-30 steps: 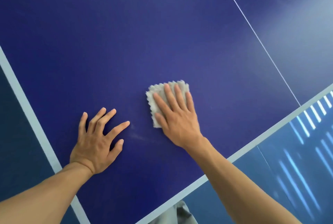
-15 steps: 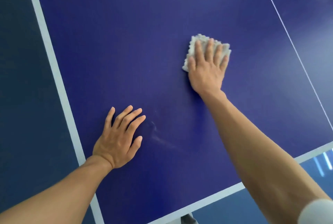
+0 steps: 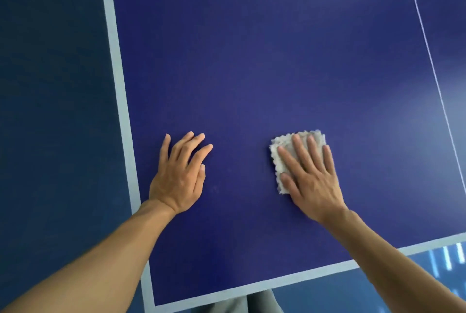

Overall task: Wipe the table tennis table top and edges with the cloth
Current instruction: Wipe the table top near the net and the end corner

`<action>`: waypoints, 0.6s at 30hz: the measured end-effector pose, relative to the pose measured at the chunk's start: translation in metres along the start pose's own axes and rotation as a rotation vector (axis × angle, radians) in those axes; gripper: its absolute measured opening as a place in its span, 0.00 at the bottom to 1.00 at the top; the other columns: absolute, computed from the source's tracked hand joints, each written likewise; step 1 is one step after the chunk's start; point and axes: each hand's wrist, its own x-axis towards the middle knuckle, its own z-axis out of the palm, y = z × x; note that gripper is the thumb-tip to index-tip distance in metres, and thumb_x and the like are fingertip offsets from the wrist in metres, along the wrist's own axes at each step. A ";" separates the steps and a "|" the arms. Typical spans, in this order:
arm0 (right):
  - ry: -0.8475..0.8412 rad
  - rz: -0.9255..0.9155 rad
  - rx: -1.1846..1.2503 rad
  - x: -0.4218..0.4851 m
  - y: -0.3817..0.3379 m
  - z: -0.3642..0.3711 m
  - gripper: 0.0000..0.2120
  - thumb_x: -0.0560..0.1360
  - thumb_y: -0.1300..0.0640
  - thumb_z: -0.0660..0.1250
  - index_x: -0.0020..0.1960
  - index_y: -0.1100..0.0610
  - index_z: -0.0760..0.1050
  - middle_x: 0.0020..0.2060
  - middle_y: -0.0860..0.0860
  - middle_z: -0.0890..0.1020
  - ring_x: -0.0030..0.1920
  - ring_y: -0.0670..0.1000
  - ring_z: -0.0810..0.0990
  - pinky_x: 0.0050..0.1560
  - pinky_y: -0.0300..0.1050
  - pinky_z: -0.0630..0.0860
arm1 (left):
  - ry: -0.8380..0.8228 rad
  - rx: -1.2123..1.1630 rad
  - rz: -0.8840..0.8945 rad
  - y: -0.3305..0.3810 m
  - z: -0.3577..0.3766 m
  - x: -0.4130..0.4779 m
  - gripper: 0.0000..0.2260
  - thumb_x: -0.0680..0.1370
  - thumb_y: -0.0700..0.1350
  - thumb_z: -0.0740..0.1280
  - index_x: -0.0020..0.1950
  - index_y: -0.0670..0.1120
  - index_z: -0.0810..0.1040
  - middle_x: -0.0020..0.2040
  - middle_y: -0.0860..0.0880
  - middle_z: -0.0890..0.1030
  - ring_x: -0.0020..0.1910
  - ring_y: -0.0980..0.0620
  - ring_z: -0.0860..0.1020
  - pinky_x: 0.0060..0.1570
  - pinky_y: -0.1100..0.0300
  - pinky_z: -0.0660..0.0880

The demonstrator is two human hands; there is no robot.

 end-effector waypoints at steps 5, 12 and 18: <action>0.033 0.504 0.112 0.036 -0.022 -0.003 0.30 0.85 0.41 0.43 0.85 0.45 0.51 0.85 0.53 0.49 0.84 0.59 0.43 0.81 0.66 0.43 | 0.006 0.015 -0.001 -0.001 0.002 -0.001 0.19 0.83 0.45 0.56 0.73 0.45 0.73 0.76 0.44 0.70 0.77 0.41 0.67 0.77 0.31 0.56; -0.048 -0.211 0.065 -0.013 -0.146 0.018 0.27 0.86 0.42 0.50 0.84 0.46 0.57 0.85 0.53 0.55 0.84 0.62 0.48 0.79 0.70 0.51 | 0.051 -0.080 -0.046 0.004 -0.002 -0.001 0.20 0.82 0.39 0.55 0.71 0.41 0.76 0.73 0.43 0.74 0.75 0.41 0.69 0.77 0.30 0.56; -0.088 -0.517 -0.022 -0.071 -0.157 0.030 0.28 0.85 0.39 0.54 0.83 0.43 0.59 0.84 0.50 0.57 0.84 0.58 0.53 0.79 0.64 0.51 | 0.044 -0.119 -0.078 0.002 -0.004 0.002 0.19 0.83 0.40 0.54 0.71 0.42 0.76 0.73 0.45 0.73 0.75 0.44 0.68 0.80 0.37 0.51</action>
